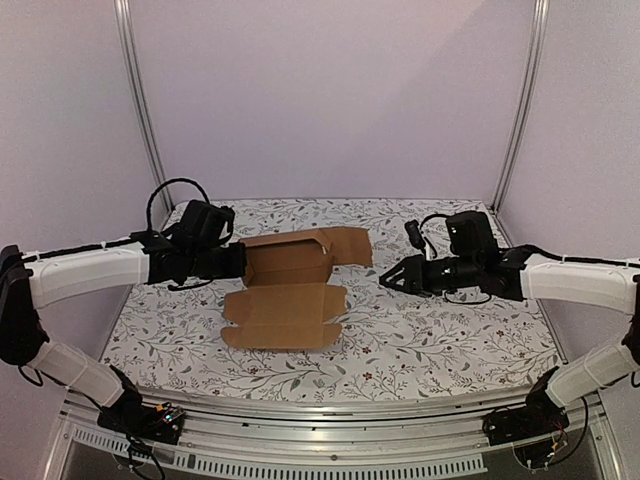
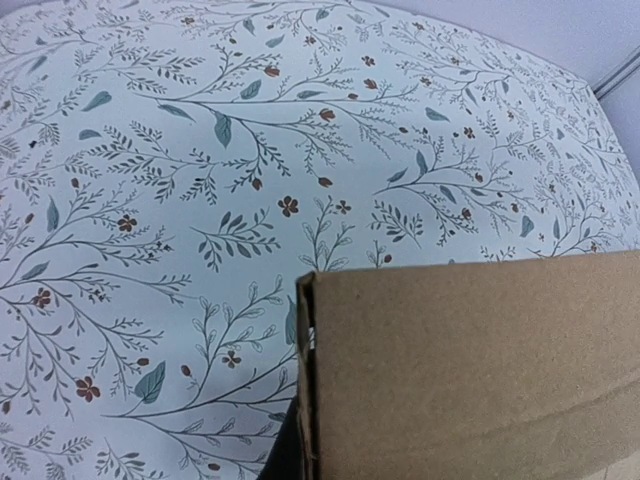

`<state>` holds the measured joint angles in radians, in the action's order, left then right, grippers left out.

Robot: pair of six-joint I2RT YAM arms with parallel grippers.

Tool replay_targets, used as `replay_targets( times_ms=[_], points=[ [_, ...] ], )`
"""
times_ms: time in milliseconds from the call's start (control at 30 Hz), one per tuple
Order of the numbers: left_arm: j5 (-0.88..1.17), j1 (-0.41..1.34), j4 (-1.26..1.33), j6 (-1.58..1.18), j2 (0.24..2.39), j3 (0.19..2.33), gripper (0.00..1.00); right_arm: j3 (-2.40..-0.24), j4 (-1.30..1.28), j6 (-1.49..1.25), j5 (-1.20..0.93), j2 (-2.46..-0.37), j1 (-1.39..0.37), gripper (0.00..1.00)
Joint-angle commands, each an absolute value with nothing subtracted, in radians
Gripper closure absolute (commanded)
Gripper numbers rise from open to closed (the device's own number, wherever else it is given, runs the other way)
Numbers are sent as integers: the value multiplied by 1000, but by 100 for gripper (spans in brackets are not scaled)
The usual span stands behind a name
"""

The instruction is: Fold the paper box

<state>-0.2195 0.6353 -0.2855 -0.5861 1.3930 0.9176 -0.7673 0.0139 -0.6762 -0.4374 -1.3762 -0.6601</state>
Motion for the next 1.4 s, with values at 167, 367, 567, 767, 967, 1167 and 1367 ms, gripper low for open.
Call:
replay_targets(
  times_ms=[167, 367, 567, 767, 967, 1167, 1367],
  points=[
    [-55, 601, -324, -533, 1314, 880, 100, -1059, -523, -304, -450, -1273, -628, 60],
    [44, 600, -323, -511, 1275, 863, 100, -1196, -646, -192, -514, -1289, -628, 60],
    [125, 600, -319, -511, 1266, 859, 100, -1270, -656, -182, -607, -1324, -632, 60],
    [178, 600, -289, -520, 1270, 857, 100, -1318, -653, -181, -617, -1365, -674, 62],
    [207, 601, -275, -521, 1283, 860, 100, -1347, -636, -181, -634, -1398, -703, 62],
    [209, 605, -266, -530, 1298, 869, 100, -1368, -615, -188, -643, -1433, -729, 62],
    [187, 617, -262, -536, 1310, 882, 100, -1389, -605, -196, -645, -1465, -760, 62]
  ],
)
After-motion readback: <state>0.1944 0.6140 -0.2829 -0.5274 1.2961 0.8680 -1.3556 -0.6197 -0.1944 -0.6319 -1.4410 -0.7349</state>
